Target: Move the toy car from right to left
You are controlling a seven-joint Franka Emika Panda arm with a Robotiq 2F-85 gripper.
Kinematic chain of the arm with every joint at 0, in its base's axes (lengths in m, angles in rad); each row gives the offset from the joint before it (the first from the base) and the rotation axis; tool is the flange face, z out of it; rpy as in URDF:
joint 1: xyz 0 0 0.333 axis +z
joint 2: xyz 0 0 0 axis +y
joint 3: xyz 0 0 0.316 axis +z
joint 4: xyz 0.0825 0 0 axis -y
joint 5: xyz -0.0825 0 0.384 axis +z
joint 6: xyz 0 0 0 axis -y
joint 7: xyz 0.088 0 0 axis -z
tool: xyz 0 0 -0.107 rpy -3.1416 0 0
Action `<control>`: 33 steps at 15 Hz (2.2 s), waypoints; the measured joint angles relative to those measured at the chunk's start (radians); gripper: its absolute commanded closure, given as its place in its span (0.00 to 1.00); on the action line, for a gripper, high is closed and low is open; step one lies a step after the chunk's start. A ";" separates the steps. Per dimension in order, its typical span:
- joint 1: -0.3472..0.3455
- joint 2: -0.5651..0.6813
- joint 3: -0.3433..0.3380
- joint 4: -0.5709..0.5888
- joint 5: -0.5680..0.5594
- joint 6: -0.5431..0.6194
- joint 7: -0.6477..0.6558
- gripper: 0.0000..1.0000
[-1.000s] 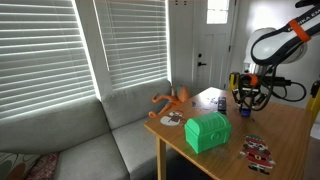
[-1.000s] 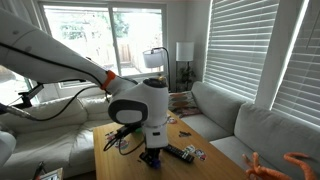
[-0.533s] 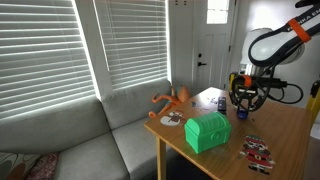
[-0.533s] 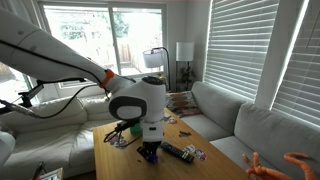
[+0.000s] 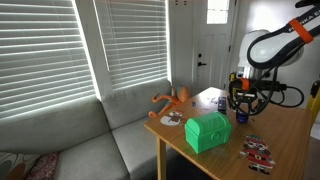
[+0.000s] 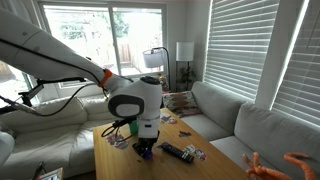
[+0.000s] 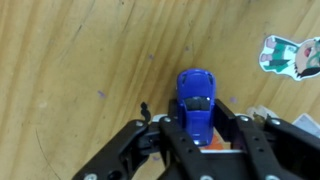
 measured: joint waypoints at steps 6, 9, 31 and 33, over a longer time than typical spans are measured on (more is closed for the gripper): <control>0.002 -0.004 0.003 -0.021 0.000 0.000 -0.001 0.00; 0.004 -0.020 0.008 -0.023 -0.001 0.000 -0.002 0.00; 0.001 -0.357 0.054 0.046 -0.201 -0.370 -0.531 0.00; -0.001 -0.358 0.054 0.046 -0.201 -0.370 -0.535 0.00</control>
